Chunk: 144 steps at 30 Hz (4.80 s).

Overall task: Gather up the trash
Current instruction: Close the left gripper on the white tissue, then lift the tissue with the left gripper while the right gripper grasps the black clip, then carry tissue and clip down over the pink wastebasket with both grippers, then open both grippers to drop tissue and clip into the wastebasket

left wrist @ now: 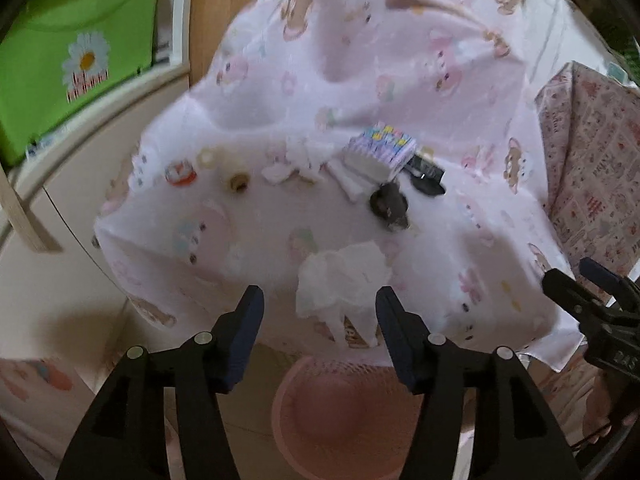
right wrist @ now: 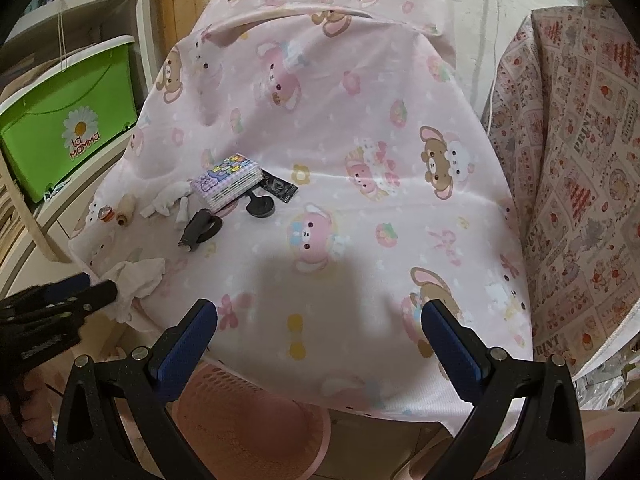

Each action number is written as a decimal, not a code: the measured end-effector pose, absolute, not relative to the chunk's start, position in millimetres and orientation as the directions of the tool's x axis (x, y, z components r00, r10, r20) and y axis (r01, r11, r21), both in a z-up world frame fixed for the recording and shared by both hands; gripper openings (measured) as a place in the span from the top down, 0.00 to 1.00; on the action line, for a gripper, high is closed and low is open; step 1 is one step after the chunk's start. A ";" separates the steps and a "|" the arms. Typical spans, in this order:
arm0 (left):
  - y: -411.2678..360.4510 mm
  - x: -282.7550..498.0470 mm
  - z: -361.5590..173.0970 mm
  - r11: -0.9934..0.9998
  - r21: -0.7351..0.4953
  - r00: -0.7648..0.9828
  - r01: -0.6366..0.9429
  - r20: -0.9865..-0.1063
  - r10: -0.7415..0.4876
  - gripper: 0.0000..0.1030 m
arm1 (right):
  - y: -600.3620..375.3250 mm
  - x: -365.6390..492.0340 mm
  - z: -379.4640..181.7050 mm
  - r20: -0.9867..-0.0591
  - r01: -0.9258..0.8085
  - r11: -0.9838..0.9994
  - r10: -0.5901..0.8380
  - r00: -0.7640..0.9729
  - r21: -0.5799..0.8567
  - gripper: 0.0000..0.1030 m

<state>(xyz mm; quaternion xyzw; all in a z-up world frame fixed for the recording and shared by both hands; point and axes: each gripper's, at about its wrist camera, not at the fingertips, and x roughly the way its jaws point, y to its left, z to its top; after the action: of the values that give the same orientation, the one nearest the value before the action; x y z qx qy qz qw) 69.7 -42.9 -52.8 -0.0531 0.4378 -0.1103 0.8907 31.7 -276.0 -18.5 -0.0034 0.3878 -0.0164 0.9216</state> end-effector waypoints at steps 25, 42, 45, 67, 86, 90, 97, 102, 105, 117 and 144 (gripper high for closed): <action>-29.0 64.8 -18.2 0.993 -0.090 0.760 0.082 -0.639 -0.121 0.94 | -263.6 152.7 -23.5 -0.742 -0.074 0.984 0.170 0.649 0.161 0.35; -31.6 64.2 -22.2 0.992 -0.099 0.753 0.077 -0.646 -0.123 0.93 | -244.3 188.6 -66.2 -0.789 -0.015 0.980 0.171 0.590 0.200 0.86; -31.2 64.6 -22.4 0.991 -0.106 0.750 0.077 -0.649 -0.127 0.93 | -247.4 183.7 -66.4 -0.786 0.000 0.978 0.166 0.596 0.206 0.96; -30.8 44.7 -5.0 0.990 -0.090 0.758 0.109 -0.637 -0.142 0.93 | -295.3 87.6 9.7 -0.628 0.013 0.996 0.048 0.777 0.092 0.97; -38.5 24.6 6.3 0.984 -0.056 0.743 0.172 -0.649 -0.166 0.93 | -246.7 3.6 13.4 -0.670 -0.210 0.976 0.194 0.716 0.058 0.97; -34.6 25.5 8.5 0.976 -0.109 0.725 0.190 -0.655 -0.214 0.93 | -240.1 -3.2 -1.0 -0.719 -0.262 0.961 0.242 0.652 0.087 0.97; -42.7 30.9 -6.1 0.968 -0.113 0.639 0.226 -0.732 -0.235 0.93 | -227.7 -9.9 -22.5 -0.777 -0.314 0.946 0.259 0.573 0.083 0.96; -33.7 44.8 -37.7 0.962 -0.220 0.502 0.160 -0.821 -0.271 0.93 | -225.1 1.8 -51.7 -0.848 -0.314 0.937 0.289 0.445 0.154 0.96; -25.5 51.3 -57.1 0.943 -0.315 0.406 0.109 -0.852 -0.331 0.93 | -224.0 4.5 -71.3 -0.879 -0.292 0.940 0.286 0.382 0.178 0.97; -58.6 60.8 -156.3 0.989 -0.108 0.197 0.104 -0.972 -0.127 0.92 | -214.7 23.1 -172.4 -0.981 -0.208 0.978 0.026 0.191 -0.014 0.96; -66.7 68.8 -179.2 0.988 -0.084 0.209 0.133 -0.972 -0.111 0.60 | -208.1 37.5 -194.6 -0.982 -0.184 0.983 0.015 0.188 -0.020 0.53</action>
<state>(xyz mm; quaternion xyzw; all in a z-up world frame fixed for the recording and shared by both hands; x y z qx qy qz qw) 68.8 -66.7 -179.2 0.0089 0.6241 -0.0785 0.7774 37.5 -208.1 -194.6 -0.0665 0.6338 0.0648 0.7679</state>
